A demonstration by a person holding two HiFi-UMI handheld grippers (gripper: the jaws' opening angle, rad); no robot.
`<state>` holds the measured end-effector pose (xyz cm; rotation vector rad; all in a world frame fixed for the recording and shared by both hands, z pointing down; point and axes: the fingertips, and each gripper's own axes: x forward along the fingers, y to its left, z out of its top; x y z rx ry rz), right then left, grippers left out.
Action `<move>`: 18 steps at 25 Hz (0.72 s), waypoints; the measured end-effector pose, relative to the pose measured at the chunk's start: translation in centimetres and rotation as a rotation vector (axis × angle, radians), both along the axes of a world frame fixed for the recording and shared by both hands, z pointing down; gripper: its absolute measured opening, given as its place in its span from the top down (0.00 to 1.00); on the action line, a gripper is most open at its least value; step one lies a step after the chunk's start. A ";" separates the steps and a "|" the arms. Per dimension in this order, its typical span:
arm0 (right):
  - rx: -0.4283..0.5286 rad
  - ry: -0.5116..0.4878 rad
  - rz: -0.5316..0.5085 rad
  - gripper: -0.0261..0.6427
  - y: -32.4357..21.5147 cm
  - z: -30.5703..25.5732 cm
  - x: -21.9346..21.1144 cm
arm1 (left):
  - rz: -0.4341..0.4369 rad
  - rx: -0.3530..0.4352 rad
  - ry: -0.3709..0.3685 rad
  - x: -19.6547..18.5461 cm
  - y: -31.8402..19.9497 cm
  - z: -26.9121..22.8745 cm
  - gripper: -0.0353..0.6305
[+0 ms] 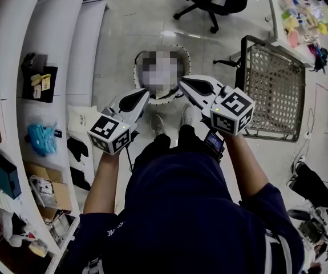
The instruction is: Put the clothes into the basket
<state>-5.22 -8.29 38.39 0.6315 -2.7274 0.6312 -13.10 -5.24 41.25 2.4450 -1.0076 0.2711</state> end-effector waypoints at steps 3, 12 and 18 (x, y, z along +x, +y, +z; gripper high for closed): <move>0.001 0.005 0.005 0.95 -0.1 -0.1 0.2 | -0.002 0.003 0.001 -0.1 -0.2 -0.1 0.94; -0.001 0.012 0.011 0.95 -0.3 0.0 0.2 | -0.006 0.004 0.002 -0.6 -0.4 -0.1 0.94; -0.006 0.020 0.014 0.95 -0.5 0.2 0.1 | -0.010 -0.001 0.001 -1.1 -0.7 0.2 0.94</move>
